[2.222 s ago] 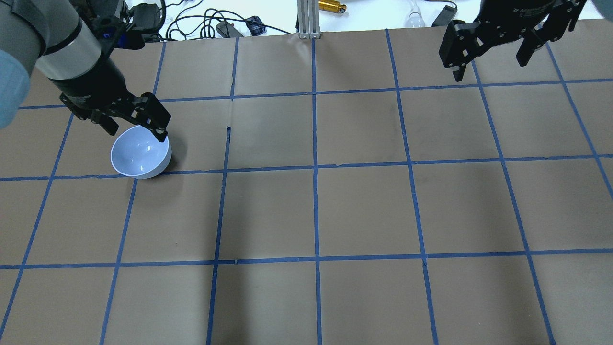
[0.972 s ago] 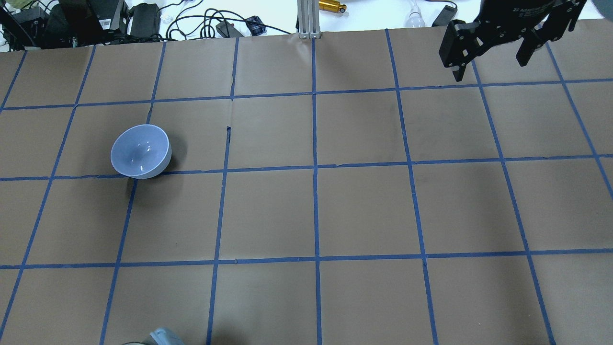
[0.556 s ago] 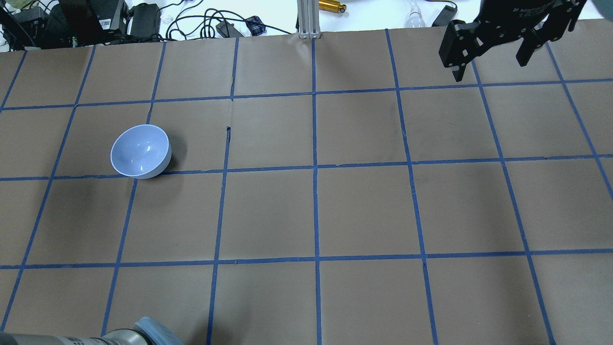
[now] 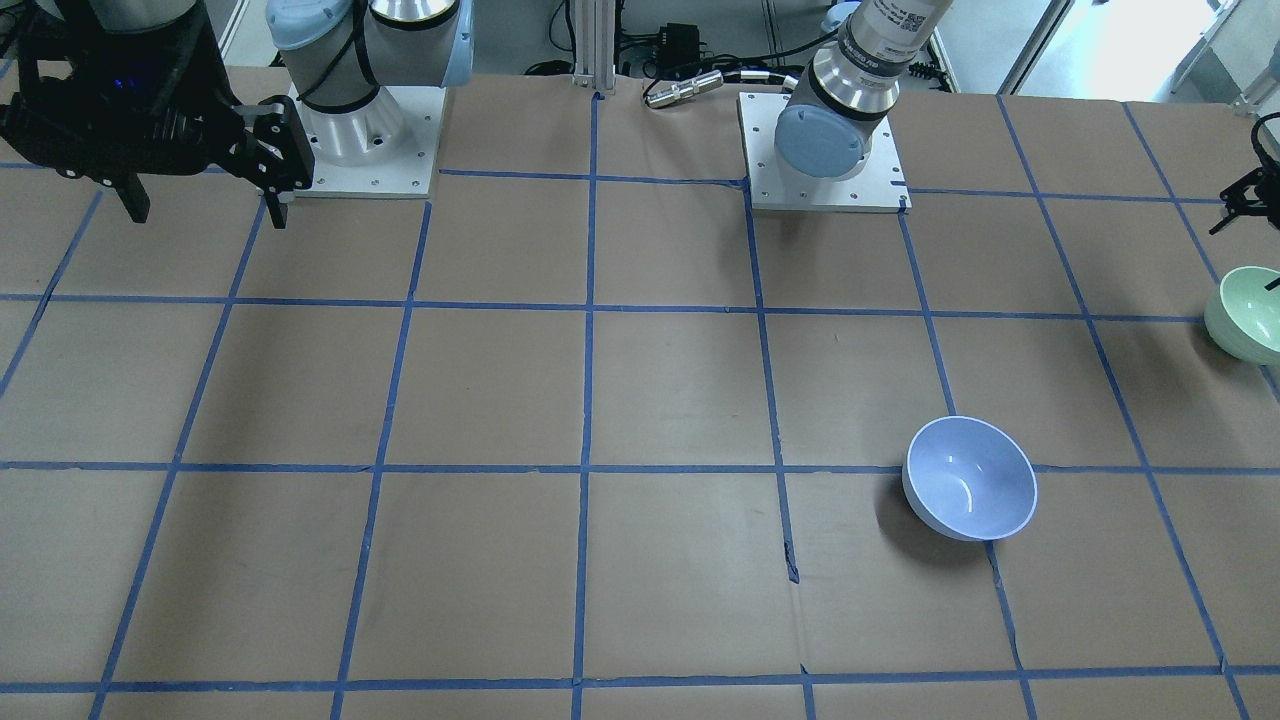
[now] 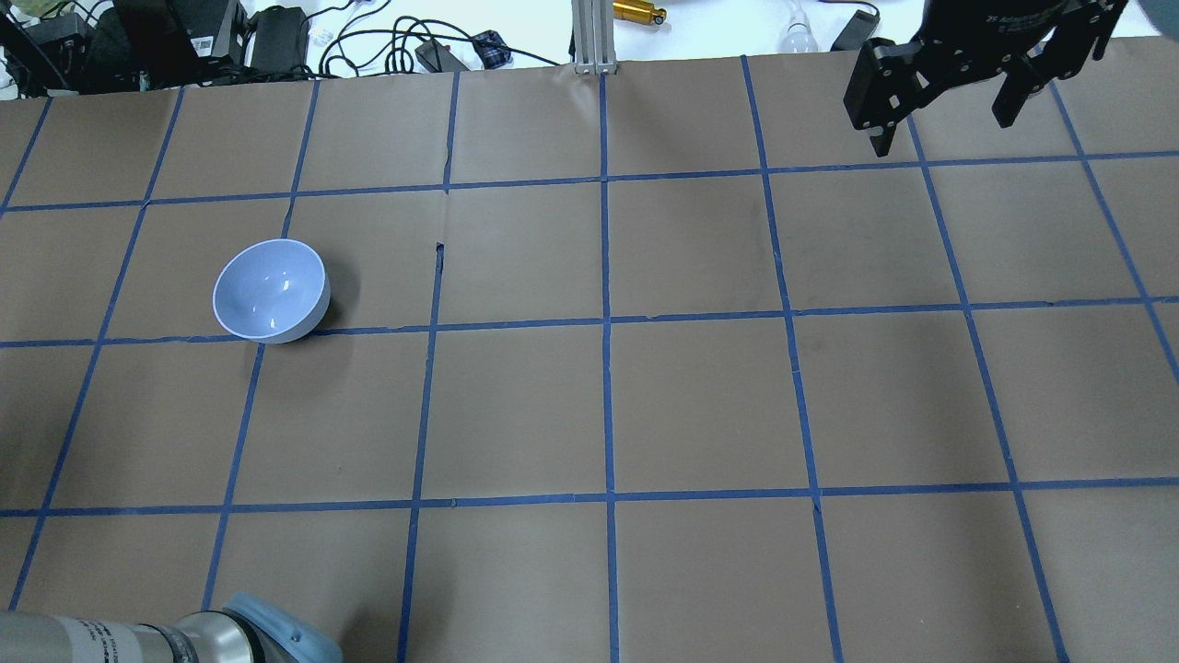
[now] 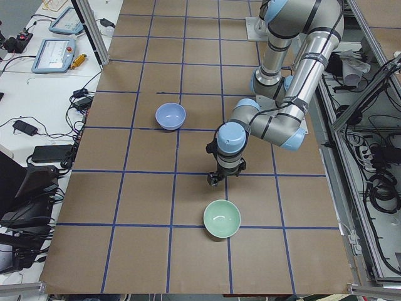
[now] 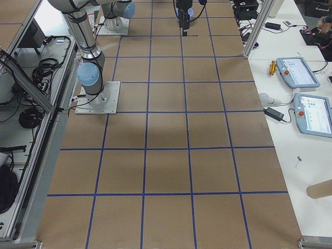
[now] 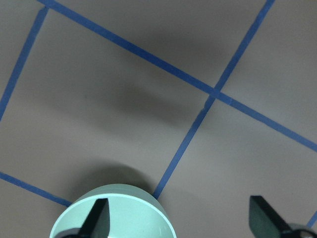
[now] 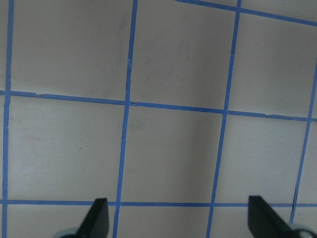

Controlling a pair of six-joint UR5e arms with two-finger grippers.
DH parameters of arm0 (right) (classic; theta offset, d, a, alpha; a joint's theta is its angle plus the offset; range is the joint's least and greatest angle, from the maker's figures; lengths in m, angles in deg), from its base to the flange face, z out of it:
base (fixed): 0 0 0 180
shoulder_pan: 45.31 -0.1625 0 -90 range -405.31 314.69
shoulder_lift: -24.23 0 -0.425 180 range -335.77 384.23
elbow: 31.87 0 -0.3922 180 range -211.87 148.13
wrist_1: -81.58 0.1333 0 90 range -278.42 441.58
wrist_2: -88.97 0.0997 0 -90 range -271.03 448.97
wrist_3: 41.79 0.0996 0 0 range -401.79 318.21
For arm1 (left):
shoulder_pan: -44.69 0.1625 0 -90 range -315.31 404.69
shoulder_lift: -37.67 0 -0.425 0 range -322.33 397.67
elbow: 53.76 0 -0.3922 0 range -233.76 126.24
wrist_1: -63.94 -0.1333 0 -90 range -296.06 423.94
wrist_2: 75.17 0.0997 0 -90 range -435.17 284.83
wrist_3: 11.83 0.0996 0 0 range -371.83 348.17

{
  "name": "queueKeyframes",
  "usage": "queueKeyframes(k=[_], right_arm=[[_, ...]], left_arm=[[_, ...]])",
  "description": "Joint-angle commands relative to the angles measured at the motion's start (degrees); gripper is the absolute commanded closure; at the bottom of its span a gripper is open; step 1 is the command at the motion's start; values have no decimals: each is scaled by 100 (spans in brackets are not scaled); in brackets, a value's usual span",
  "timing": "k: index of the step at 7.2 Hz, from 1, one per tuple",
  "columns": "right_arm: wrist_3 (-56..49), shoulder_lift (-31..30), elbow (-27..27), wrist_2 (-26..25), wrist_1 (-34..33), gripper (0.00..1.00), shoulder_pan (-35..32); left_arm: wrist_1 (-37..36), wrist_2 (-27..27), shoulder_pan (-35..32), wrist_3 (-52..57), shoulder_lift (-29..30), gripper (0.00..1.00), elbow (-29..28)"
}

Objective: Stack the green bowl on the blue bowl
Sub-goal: 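Lower the left gripper onto the mint green bowl rim and grasp it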

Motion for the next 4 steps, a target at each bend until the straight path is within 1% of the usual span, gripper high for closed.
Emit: queueKeyframes(k=[1, 2, 3, 4], right_arm=[[0, 0, 0, 0, 0, 0, 0], [0, 0, 0, 0, 0, 0, 0], [0, 0, 0, 0, 0, 0, 9], [0, 0, 0, 0, 0, 0, 9]], left_arm=[[-548, -27, 268, 915, 349, 0, -1], [-567, -175, 374, 1005, 482, 0, -10], [-776, -307, 445, 1207, 622, 0, -45], [-926, -308, 472, 1313, 754, 0, -72]])
